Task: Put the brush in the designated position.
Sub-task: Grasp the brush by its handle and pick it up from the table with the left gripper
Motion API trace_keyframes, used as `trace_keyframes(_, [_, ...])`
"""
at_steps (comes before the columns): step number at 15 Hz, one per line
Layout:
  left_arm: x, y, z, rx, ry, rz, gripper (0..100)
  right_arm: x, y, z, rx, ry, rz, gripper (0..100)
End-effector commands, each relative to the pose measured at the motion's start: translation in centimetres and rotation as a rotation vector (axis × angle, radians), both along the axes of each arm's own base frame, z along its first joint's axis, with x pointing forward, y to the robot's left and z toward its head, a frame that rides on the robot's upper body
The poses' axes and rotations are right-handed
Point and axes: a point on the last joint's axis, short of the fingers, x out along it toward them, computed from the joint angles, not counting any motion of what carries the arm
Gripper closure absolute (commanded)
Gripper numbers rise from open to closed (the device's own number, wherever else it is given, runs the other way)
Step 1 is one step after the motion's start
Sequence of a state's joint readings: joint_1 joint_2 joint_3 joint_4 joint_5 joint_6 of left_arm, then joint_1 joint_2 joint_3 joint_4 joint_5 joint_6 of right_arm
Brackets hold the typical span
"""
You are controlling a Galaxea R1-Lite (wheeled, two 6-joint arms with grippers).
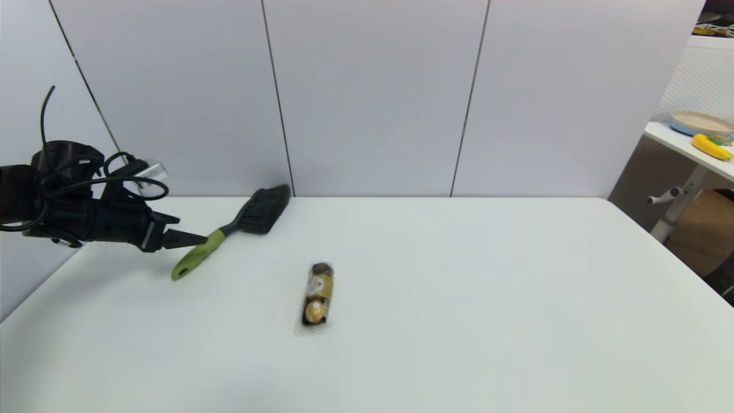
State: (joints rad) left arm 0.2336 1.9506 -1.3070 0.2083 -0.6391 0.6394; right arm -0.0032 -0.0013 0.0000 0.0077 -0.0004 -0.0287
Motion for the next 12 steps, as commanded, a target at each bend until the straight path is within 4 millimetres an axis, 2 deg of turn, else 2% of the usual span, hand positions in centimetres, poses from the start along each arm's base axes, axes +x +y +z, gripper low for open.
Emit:
trace_keyframes(1, [1.2,-0.1,-2.4,0.014,0.042,-0.034,0,0.0,0.0,0.0,0.000,0.003,0.001,0])
trace_keyframes(6, [2.3,-1.1,-2.8,0.055,0.001,-0.018,0,0.0,0.0,0.0,0.000,0.003,-0.001,0])
trace_keyframes(12, [2.4,-1.2,-3.9,-0.018,-0.011,0.053,0,0.0,0.0,0.0,0.000,0.003,0.001,0])
